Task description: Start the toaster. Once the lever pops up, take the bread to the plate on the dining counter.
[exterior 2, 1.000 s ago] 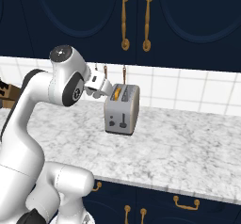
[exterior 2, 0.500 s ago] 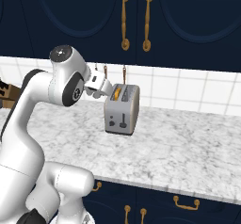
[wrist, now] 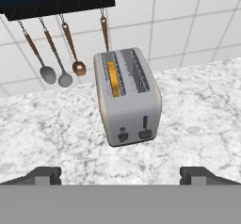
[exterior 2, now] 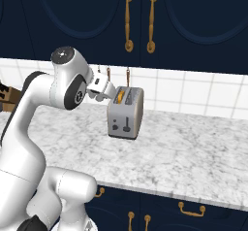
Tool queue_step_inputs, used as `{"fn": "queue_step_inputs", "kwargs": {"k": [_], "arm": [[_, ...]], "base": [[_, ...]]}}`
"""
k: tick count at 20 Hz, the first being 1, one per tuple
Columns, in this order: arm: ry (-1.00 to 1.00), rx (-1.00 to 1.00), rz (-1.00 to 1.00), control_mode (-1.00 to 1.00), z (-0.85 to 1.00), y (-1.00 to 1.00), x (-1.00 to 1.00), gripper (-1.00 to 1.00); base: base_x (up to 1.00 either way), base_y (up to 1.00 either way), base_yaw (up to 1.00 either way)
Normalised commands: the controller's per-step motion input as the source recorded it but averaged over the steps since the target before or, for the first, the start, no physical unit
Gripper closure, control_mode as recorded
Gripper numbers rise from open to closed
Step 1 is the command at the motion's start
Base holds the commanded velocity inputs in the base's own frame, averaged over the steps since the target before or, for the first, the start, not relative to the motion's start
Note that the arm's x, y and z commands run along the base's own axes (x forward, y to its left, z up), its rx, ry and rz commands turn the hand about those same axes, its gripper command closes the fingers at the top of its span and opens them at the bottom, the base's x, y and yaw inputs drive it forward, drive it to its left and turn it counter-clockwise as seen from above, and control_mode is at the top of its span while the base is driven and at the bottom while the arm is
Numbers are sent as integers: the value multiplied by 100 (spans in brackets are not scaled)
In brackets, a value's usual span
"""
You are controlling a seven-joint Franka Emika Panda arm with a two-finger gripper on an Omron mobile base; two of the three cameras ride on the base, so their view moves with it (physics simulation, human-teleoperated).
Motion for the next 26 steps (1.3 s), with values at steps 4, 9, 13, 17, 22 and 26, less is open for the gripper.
{"fn": "queue_step_inputs", "kwargs": {"k": [4, 9, 13, 17, 22, 26], "arm": [[0, 0, 0, -100, 0, 0, 0, -100], [0, 0, 0, -100, 0, 0, 0, -100], [0, 0, 0, -100, 0, 0, 0, -100], [0, 0, 0, -100, 0, 0, 0, -100], [0, 0, 0, -100, 0, 0, 0, -100], [0, 0, 0, -100, 0, 0, 0, -100]], "base": [[0, 0, 0], [0, 0, 0], [0, 0, 0], [0, 0, 0], [0, 0, 0], [0, 0, 0]]}}
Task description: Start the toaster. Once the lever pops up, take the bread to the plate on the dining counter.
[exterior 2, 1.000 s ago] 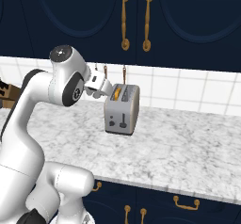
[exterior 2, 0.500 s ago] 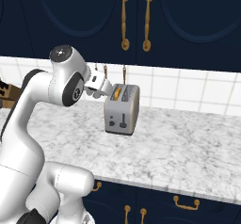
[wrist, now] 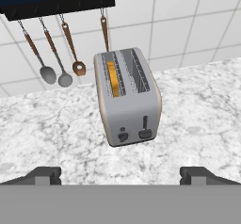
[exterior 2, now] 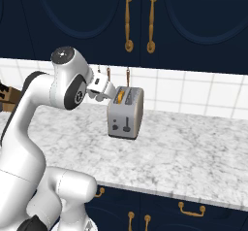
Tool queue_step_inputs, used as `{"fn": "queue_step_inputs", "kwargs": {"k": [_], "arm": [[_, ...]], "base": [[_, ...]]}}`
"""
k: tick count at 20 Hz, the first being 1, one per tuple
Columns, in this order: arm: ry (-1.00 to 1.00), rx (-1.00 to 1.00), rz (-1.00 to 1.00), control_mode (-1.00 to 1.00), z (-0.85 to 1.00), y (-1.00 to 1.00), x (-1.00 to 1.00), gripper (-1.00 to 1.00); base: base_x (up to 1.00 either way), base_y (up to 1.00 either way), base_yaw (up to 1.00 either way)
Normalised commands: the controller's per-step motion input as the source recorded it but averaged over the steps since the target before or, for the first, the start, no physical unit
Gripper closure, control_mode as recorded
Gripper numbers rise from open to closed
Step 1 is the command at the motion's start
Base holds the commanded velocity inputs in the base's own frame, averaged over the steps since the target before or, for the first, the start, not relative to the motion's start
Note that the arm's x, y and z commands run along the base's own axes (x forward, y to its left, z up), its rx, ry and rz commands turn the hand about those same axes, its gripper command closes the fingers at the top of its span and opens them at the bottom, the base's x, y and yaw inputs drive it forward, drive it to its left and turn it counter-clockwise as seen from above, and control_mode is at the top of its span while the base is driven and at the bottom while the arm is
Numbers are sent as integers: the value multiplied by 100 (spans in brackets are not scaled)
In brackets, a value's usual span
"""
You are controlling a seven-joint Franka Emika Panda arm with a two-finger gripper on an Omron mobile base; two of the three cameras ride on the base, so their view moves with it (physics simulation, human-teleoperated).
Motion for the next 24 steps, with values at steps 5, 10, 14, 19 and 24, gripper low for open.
{"fn": "queue_step_inputs", "kwargs": {"k": [5, 10, 14, 19, 24], "arm": [[0, 0, 0, -100, 0, 0, 0, -100], [0, 0, 0, -100, 0, 0, 0, -100], [0, 0, 0, -100, 0, 0, 0, -100], [0, 0, 0, -100, 0, 0, 0, -100], [0, 0, 0, -100, 0, 0, 0, -100]], "base": [[0, 0, 0], [0, 0, 0], [0, 0, 0], [0, 0, 0], [0, 0, 0]]}}
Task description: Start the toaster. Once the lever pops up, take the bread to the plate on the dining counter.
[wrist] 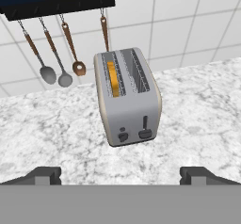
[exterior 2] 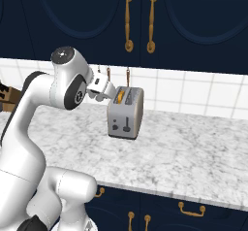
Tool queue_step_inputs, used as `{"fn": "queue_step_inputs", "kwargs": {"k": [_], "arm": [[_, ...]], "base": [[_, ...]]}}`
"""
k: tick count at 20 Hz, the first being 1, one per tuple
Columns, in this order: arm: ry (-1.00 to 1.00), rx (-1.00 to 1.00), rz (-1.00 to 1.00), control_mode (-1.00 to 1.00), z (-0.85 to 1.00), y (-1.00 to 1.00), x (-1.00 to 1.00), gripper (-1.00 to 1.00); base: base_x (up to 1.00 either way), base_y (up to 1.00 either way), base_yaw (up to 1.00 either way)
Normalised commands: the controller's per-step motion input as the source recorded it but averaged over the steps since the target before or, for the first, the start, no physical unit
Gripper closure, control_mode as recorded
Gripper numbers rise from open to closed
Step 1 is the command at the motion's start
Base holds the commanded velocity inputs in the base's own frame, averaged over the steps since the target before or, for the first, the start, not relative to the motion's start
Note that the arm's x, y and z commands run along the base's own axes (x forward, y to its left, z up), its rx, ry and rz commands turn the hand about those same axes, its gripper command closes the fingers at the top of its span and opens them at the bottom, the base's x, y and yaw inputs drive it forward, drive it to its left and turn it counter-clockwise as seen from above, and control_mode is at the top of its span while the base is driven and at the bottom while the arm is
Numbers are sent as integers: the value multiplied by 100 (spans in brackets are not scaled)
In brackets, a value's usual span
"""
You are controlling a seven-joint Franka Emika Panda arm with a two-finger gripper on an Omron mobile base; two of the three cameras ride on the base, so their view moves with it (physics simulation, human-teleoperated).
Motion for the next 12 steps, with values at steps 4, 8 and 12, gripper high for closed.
{"fn": "queue_step_inputs", "kwargs": {"k": [4, 8, 12], "arm": [[0, 0, 0, -100, 0, 0, 0, -100], [0, 0, 0, -100, 0, 0, 0, -100], [0, 0, 0, -100, 0, 0, 0, -100]], "base": [[0, 0, 0], [0, 0, 0], [0, 0, 0]]}}
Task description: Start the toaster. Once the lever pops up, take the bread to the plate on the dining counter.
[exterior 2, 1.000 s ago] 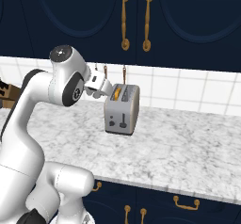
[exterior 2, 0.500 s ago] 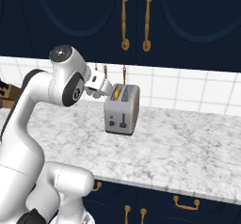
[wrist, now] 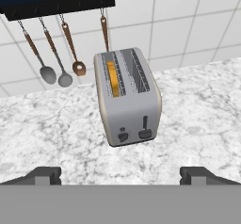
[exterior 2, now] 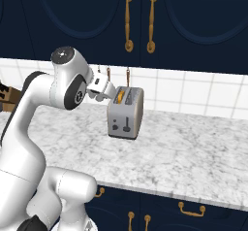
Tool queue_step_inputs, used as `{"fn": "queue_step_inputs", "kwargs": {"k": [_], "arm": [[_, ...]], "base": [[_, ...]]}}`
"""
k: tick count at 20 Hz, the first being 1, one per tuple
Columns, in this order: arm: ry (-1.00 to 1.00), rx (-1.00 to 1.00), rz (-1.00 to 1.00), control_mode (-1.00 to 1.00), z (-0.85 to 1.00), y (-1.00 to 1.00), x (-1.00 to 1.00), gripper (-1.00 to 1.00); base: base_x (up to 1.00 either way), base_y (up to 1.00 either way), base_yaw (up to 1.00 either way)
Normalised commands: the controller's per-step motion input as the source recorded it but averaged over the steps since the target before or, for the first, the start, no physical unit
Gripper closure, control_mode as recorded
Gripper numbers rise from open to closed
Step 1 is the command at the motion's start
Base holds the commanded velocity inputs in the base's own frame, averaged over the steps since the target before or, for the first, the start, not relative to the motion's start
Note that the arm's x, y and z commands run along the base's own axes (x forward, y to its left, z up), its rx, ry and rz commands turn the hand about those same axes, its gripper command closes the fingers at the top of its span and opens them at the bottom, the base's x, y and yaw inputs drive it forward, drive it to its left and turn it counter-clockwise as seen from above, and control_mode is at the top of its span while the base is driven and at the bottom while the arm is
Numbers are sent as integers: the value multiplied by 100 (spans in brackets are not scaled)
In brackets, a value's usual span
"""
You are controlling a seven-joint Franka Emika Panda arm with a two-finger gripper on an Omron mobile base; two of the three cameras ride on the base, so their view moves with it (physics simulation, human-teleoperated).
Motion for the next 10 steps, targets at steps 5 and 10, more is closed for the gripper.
{"fn": "queue_step_inputs", "kwargs": {"k": [5, 10], "arm": [[0, 0, 0, -100, 0, 0, 0, -100], [0, 0, 0, -100, 0, 0, 0, -100]], "base": [[0, 0, 0], [0, 0, 0]]}}
